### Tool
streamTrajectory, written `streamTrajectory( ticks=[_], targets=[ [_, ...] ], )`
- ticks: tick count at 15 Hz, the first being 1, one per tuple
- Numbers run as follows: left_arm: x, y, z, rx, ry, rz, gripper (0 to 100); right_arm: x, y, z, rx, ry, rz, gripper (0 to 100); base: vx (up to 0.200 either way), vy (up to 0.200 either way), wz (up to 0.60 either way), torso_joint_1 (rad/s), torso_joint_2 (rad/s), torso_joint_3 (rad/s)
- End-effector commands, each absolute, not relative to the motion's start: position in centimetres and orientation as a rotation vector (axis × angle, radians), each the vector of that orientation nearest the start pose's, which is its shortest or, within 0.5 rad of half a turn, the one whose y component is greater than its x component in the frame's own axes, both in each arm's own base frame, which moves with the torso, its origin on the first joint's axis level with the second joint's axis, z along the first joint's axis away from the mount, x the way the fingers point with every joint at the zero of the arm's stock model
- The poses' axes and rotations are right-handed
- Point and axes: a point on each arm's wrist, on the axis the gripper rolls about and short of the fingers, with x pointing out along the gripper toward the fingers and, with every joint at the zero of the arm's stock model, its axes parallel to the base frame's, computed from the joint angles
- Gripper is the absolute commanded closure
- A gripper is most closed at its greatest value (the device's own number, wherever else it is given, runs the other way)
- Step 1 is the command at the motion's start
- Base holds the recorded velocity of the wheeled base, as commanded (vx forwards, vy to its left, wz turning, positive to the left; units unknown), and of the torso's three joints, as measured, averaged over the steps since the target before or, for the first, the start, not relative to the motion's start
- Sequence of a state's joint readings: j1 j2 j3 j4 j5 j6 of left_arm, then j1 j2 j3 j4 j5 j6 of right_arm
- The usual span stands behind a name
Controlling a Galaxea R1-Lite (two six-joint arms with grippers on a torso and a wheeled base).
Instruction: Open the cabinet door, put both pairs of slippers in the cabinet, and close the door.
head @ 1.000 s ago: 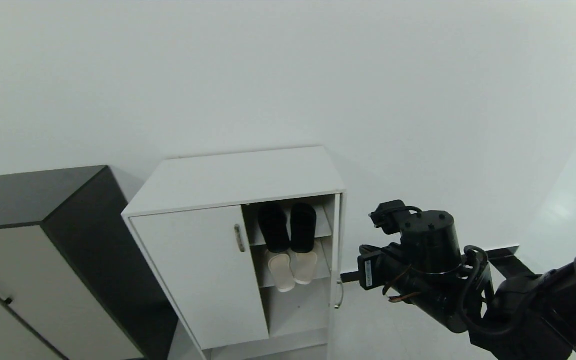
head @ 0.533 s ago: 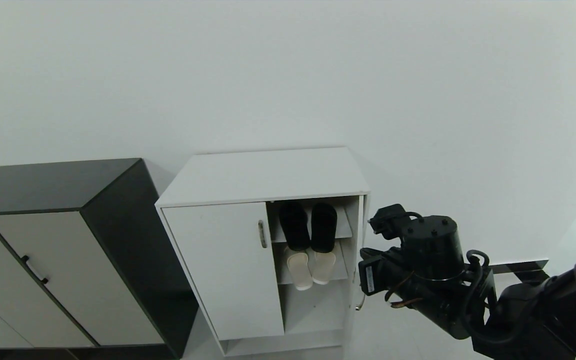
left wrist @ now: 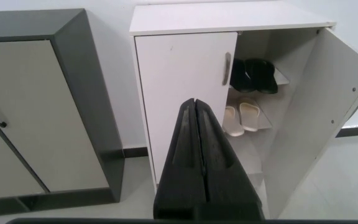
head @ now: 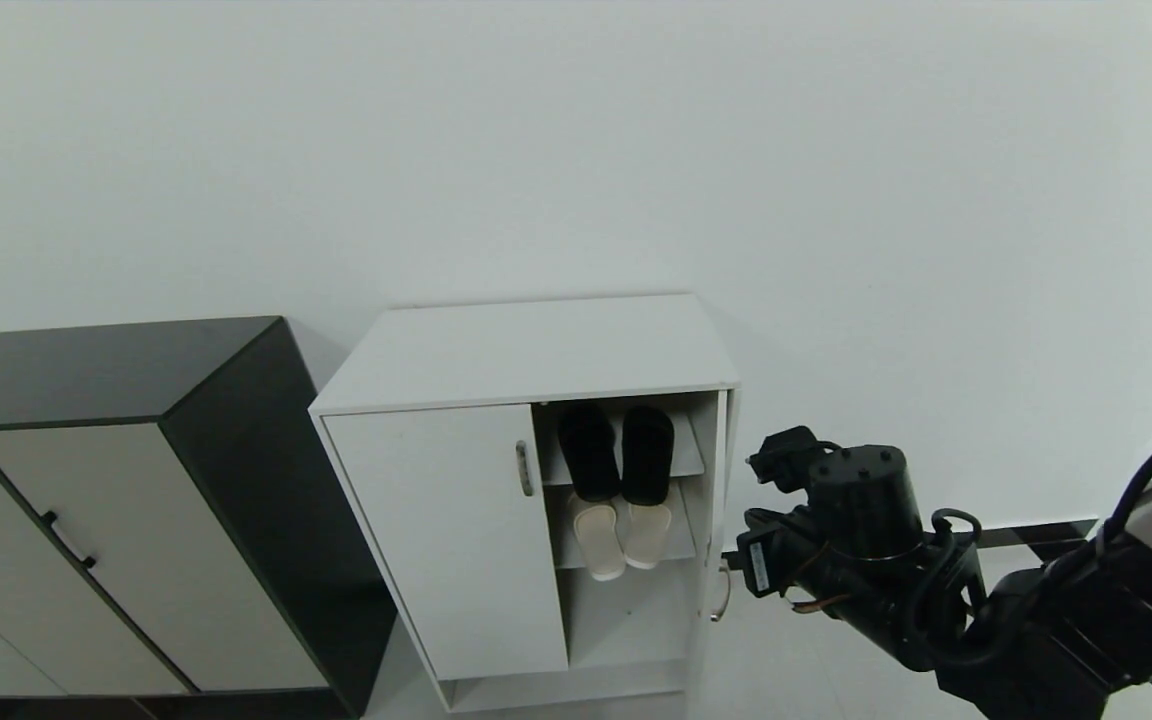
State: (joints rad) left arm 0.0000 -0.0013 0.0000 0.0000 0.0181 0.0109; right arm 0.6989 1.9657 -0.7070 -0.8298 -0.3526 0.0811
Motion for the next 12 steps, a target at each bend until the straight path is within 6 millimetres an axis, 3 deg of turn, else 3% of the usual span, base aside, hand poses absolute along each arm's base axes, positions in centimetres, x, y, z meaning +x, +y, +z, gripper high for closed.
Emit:
streamTrajectory(
  ticks=[1,4,7,12],
  targets=[
    [-2.3,0.0,7.5,0.011,0.000,0.017,100,26.7,21.4,7.3,-0.147,0.397,0.326,100,0.000,0.000,0.00,0.000,0.00,0.000],
    [-2.3,0.0,7.5,0.011,0.000,0.017,100,27.3,21.9,5.9,-0.147,0.398,0.324,100,0.000,0.000,0.00,0.000,0.00,0.000],
    [-2.3,0.0,7.5,0.011,0.000,0.017,100,27.9,22.5,5.9,-0.123,0.388,0.329,100,0.000,0.000,0.00,0.000,0.00,0.000],
    [-2.3,0.0,7.5,0.012,0.000,0.015,100,29.6,25.2,6.5,0.104,0.295,0.340,100,0.000,0.000,0.00,0.000,0.00,0.000]
  ],
)
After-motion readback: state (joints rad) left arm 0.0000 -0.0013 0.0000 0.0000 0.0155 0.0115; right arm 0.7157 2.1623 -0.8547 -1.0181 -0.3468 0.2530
